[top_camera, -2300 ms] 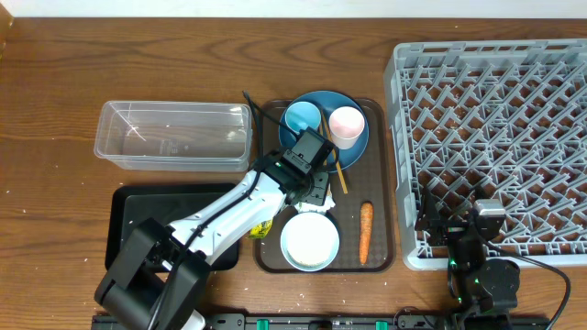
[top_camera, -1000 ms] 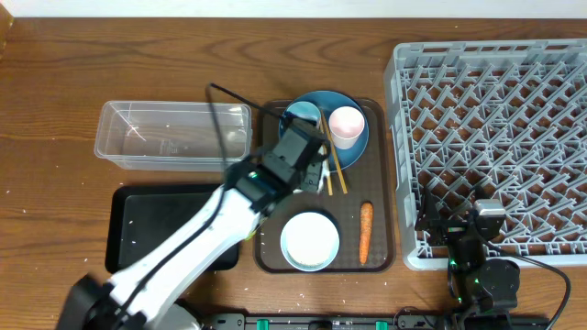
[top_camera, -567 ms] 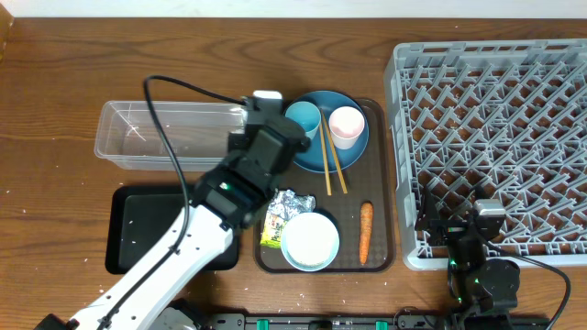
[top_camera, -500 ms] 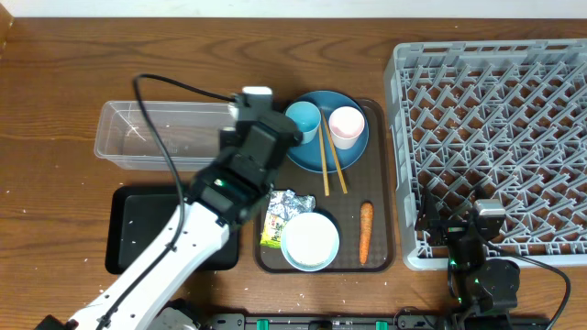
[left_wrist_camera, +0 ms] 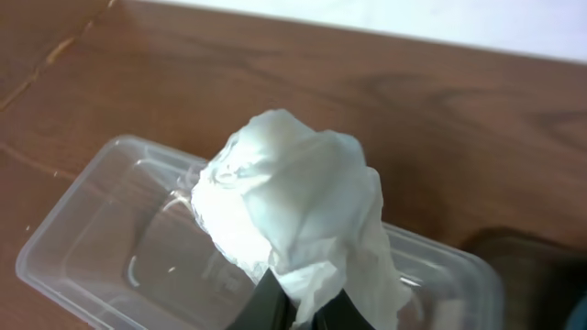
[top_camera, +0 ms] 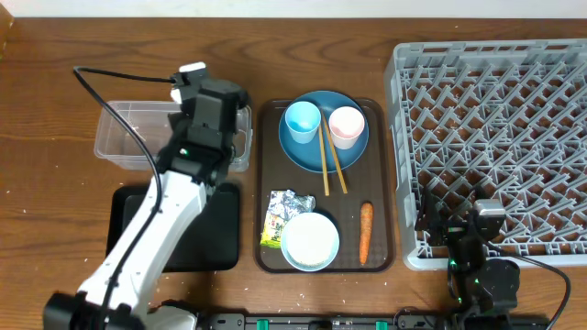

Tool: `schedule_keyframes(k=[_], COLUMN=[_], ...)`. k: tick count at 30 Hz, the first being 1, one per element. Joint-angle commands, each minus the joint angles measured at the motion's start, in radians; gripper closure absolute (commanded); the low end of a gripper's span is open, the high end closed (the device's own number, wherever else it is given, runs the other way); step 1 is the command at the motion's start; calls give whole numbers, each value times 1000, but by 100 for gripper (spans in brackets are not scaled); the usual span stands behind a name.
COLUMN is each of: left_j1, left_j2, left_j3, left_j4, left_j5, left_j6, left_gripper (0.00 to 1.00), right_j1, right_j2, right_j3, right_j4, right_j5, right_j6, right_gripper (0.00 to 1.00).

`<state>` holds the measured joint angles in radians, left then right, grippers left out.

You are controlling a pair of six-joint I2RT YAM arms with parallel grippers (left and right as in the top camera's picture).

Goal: Sort waste into correct bins and load items into the dishwasher rack
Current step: 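Carry the tissue to the clear bin and release it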

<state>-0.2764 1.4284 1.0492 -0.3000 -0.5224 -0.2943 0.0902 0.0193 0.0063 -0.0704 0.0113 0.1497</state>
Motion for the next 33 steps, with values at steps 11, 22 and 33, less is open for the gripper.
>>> schedule_keyframes(k=[11,22,33], left_j1=[37,37,29], left_j2=[145,146,102], left_j3=[13,-3,10], left_j4=[-8,-42,-74], left_j5=[19,276,292], left_j6=[-2,-61,-59], left_gripper=[90,76,30], right_j1=[8,8,8], right_j2=[1,1,1], right_j3=[-1,-1,-1], right_j4=[-4,-4,-4], right_j5=[0,0,0], right_j6=[10,10,10], right_gripper=[1,1,1])
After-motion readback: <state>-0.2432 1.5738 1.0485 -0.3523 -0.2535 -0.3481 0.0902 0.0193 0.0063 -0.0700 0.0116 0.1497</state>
